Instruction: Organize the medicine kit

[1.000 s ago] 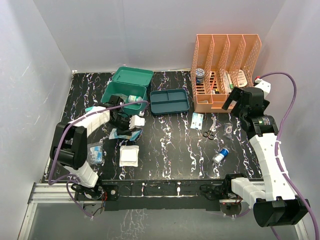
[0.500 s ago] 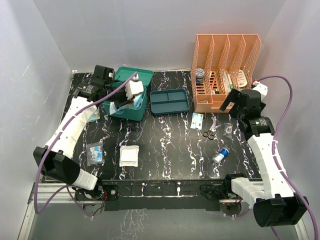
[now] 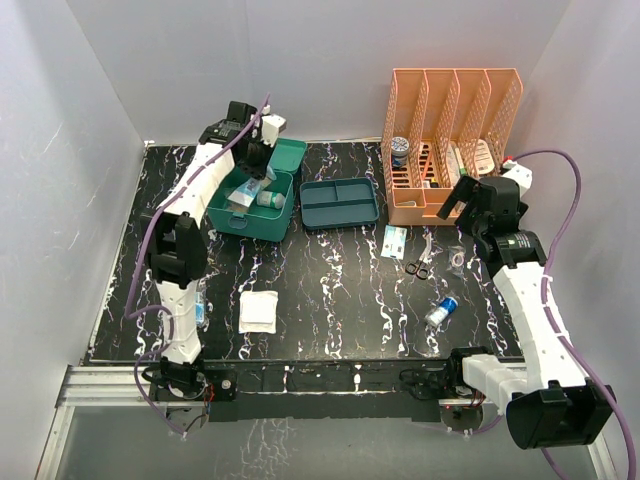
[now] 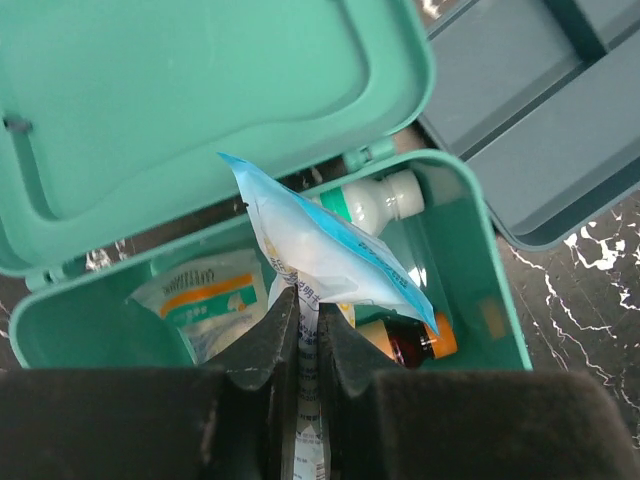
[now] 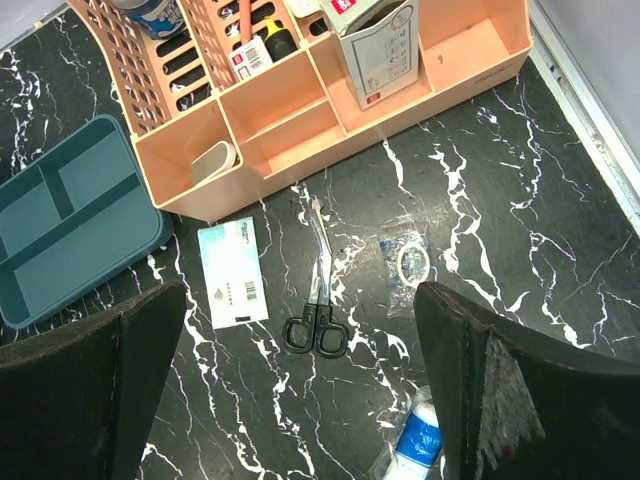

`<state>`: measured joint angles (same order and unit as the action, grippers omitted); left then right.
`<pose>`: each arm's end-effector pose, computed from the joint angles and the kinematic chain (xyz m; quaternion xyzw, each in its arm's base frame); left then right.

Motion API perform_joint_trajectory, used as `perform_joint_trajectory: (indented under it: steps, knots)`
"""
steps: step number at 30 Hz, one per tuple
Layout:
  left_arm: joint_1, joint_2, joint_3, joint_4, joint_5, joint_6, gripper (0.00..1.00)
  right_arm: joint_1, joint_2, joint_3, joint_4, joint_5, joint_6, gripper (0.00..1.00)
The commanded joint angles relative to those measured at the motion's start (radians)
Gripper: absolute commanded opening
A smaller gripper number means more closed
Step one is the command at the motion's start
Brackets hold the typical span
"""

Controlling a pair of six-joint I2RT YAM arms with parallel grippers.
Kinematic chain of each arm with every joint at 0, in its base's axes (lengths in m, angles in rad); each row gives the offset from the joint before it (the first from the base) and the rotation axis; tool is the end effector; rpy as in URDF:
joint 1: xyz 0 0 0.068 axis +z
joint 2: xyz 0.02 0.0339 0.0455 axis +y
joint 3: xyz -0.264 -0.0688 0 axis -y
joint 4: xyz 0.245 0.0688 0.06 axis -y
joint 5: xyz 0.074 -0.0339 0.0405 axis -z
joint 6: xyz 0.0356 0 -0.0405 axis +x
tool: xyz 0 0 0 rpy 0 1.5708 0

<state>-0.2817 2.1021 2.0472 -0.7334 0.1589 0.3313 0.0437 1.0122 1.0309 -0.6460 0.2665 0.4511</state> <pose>0.4582 -0.1385 0.3102 0.3069 0.8694 -0.0639 0.3818 0.2118 -0.0001 0.3383 0.2377 0.8524 -0.0044 0.4657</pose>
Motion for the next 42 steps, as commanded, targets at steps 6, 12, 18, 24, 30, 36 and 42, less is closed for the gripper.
perform_joint_trajectory:
  steps: [6,12,18,24,30,36,42]
  knots:
    - [0.022,-0.128,-0.104,0.038,-0.121,-0.131,0.00,-0.005,-0.080,0.010,-0.009,0.042,0.018,0.98]
    - [0.052,-0.144,-0.201,0.117,-0.149,-0.116,0.00,-0.005,-0.077,0.018,-0.022,0.035,0.023,0.98]
    - [0.085,-0.131,-0.271,0.196,-0.160,-0.075,0.00,-0.005,-0.074,0.033,-0.036,0.039,0.018,0.98]
    - [0.100,-0.108,-0.289,0.250,-0.170,-0.018,0.00,-0.005,-0.068,0.050,-0.040,0.041,0.016,0.98]
    - [0.108,-0.078,-0.297,0.297,-0.192,-0.022,0.00,-0.005,-0.061,0.058,-0.042,0.040,0.018,0.98]
    - [0.108,-0.040,-0.268,0.314,-0.222,-0.068,0.00,-0.005,-0.056,0.074,-0.054,0.045,0.020,0.98]
    - [0.108,-0.035,-0.262,0.326,-0.234,-0.079,0.00,-0.005,-0.051,0.086,-0.058,0.050,0.017,0.98]
